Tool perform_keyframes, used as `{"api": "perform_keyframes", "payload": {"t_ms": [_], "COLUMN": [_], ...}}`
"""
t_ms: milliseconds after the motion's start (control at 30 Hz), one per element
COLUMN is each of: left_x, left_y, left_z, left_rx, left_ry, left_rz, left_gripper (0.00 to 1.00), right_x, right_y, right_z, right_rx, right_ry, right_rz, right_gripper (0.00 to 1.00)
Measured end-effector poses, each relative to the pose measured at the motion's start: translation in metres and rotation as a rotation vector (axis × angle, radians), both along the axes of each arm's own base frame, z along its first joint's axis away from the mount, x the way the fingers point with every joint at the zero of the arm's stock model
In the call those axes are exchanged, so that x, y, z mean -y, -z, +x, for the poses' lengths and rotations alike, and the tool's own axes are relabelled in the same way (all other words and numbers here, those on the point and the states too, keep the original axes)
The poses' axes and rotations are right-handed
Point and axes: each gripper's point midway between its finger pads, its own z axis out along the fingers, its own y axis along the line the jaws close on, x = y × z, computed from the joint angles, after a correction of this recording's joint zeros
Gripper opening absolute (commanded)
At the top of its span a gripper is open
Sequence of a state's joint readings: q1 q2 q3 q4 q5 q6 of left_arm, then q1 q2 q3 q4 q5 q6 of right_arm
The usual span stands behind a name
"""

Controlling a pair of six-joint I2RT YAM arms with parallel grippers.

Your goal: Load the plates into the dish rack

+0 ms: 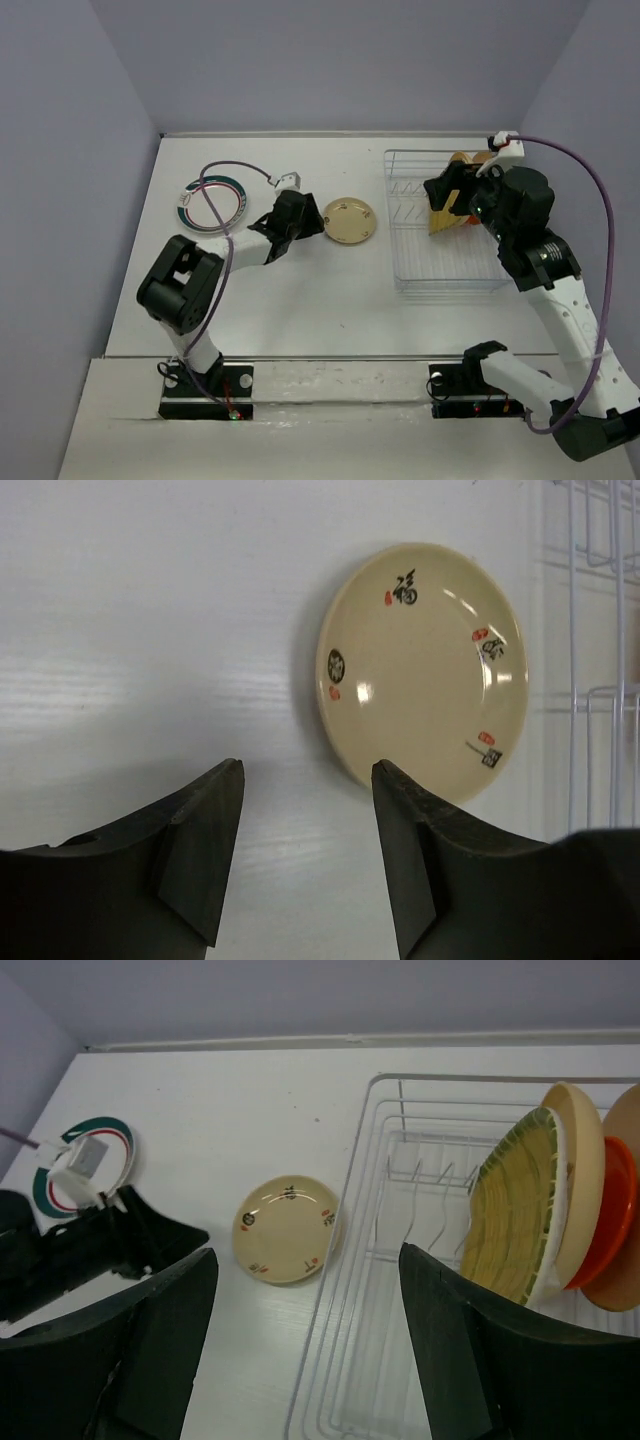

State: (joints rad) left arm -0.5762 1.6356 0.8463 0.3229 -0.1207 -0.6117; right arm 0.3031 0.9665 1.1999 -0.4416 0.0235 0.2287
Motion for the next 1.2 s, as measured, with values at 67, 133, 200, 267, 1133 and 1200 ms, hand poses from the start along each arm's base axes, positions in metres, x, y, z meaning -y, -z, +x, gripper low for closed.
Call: {"api": "perform_keyframes", "payload": {"t_ms": [67,133,200,267,1133,1200], "left_x": [0.011,0.022,0.033,0.039,-0.013,-0.013], "left_y": [0.001,0.009,0.02,0.033,-0.165,-0.174], "left_z": [0.019,0.035,0.05,0.059,-0.063,-0.077], "left_rx": [0.01,0.006,-0.003,-0.022,0.376,0.397], "left_ry": [0.005,0.014,0.03,0.04,0.176,0.214], "left_rz": [0.005,0.018,0.032,0.055,-0.244,-0.271], "left_gripper": [0.61,0.58,0.5,0.38,0.06,0.06], "right_x": [-0.006,-0.011,-0.014,-0.018,-0.125,-0.141], "right_y": [0.0,0.009,0.023,0.041,0.081,0.091], "right_z": [-0.01,-0.017,-0.02,-0.022,-0.048,-0.053], "right_rx": [0.013,0.003,-0.025,-0.069,-0.216,-0.244], "right_ry": [-0.04,-0.071,-0.093,-0.112,-0.545,-0.58], "right_rz": [0.029,0.048,0.053,0.054,0.12,0.108], "right_gripper": [0.77,0.76,0.76,0.76,0.92,0.92]}}
